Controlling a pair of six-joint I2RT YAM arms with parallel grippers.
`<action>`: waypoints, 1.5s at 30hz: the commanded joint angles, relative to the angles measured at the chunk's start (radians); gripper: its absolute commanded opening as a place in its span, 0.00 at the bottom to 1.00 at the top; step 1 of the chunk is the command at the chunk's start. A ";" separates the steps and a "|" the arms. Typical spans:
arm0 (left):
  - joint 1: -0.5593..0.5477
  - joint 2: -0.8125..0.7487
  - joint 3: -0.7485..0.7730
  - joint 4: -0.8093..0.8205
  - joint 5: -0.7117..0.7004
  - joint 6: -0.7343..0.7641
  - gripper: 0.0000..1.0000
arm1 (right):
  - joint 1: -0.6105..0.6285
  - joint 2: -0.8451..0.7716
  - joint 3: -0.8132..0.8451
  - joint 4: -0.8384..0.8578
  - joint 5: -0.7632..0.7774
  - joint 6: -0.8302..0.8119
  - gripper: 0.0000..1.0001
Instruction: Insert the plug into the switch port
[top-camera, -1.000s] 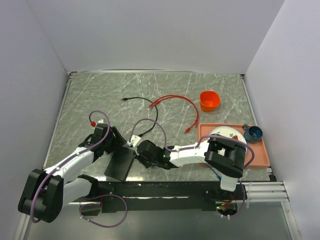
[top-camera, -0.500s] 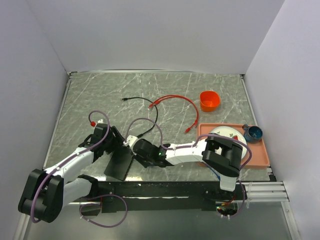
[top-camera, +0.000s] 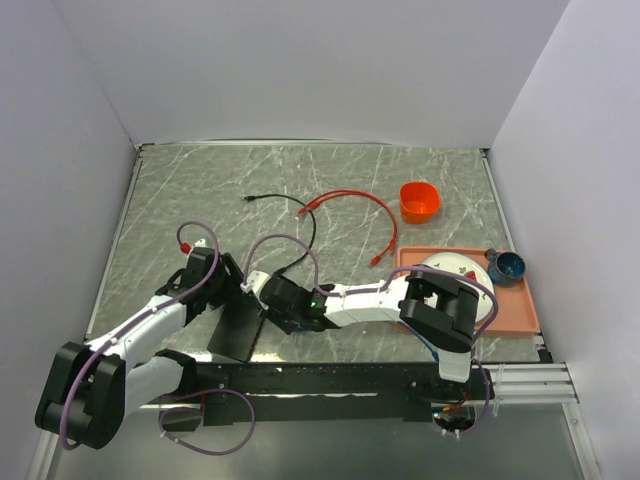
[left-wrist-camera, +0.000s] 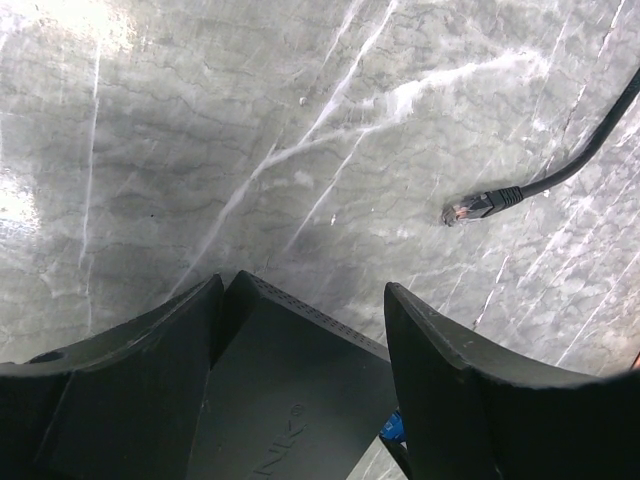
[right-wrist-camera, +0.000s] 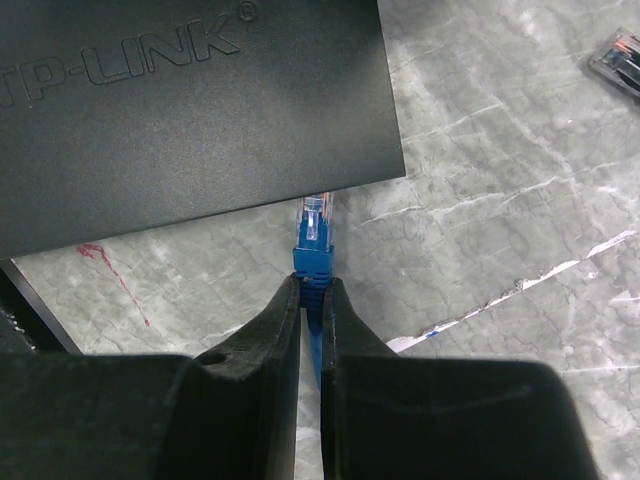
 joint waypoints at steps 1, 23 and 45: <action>-0.013 0.005 0.011 0.005 0.093 -0.016 0.70 | 0.012 0.078 0.019 0.024 -0.067 -0.003 0.00; -0.013 0.021 -0.089 0.067 0.193 -0.013 0.58 | -0.039 0.035 0.143 -0.075 -0.054 0.097 0.00; -0.033 0.034 -0.141 0.130 0.208 -0.076 0.57 | -0.059 -0.041 0.081 0.163 0.042 0.240 0.00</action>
